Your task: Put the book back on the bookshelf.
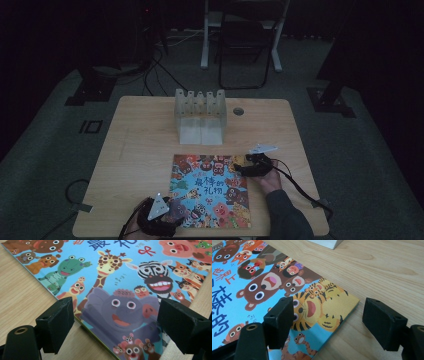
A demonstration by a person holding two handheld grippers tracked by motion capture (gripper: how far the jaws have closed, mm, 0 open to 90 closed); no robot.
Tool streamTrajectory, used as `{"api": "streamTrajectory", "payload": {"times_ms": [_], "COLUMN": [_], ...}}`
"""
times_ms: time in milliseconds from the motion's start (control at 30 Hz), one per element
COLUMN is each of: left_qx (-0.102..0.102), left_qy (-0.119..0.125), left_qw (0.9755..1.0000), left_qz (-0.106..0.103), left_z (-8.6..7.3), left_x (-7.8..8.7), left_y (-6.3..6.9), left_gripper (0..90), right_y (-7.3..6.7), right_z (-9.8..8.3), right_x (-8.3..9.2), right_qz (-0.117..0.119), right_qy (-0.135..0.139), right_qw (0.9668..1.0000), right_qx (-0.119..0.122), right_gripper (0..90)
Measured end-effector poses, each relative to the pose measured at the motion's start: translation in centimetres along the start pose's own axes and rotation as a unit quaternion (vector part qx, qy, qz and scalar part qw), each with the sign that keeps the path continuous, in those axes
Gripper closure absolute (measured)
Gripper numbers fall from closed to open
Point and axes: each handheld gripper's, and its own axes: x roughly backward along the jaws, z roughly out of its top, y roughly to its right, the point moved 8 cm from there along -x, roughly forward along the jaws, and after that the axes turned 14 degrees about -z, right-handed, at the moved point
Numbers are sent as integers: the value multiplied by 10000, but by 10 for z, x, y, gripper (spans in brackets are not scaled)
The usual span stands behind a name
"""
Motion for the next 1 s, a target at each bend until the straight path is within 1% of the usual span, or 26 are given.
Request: {"api": "streamTrajectory", "payload": {"times_ms": [67, 200, 267, 333, 367, 400, 467, 567, 600, 633, 700, 767, 867, 900, 933, 1000], "left_qx": [-26, -20, -10, -89, -130, -178, -254, -283, -311, -311, -379, -408, -392, -392, -217, -119], "left_qy": [-22, -15, -24, -40, -35, -42, -108, -129, -141, -141, -197, -196, -209, -209, -212, -203], "left_qw": [10000, 10000, 10000, 9998, 9996, 9995, 9993, 9992, 9993, 9993, 9991, 9990, 9990, 9990, 9995, 9997], "left_qz": [-53, -59, -96, -158, -233, -249, -233, -230, -179, -179, -47, -52, -1, -1, -14, -38], "left_z": [0, 0, -1, -2, -3, -4, -5, -5, -5, -5, -5, -5, -4, -4, -4, -4], "left_x": [-2, -3, -2, -1, -1, -1, -2, -2, -3, -3, -4, -5, -5, -5, -6, -6], "left_y": [2, 2, 4, 8, 11, 13, 15, 15, 15, 15, 13, 12, 9, 9, 4, 1], "left_gripper": [125, 110, 110, 110, 110, 110, 104, 103, 104, 106, 100, 94, 90, 77, 70, 65], "right_y": [1, 1, 1, 1, 1, 2, 4, 5, 5, 5, 5, 6, 7, 7, 8, 8], "right_z": [1, 1, 1, 2, 3, 4, 5, 6, 6, 6, 6, 7, 9, 10, 11, 11], "right_x": [-1, -1, -1, 0, 0, -1, -2, -4, -4, -4, -4, -5, -7, -7, -7, -7], "right_qz": [-18, -49, -76, -131, -183, -235, -262, -238, -235, -235, -241, -273, -335, -339, -323, -325], "right_qy": [-7, -8, -19, -48, -38, -31, -37, -48, -58, -58, -74, -72, -85, -84, -72, -38], "right_qw": [10000, 9999, 9999, 9999, 9998, 9997, 9996, 9997, 9997, 9997, 9996, 9996, 9994, 9994, 9994, 9995], "right_qx": [-52, -93, -65, -6, 30, 37, -10, -67, -76, -76, -89, -75, -65, -50, -56, -4], "right_gripper": [250, 250, 247, 247, 249, 248, 248, 248, 247, 247, 248, 249, 259, 272, 283, 284]}}
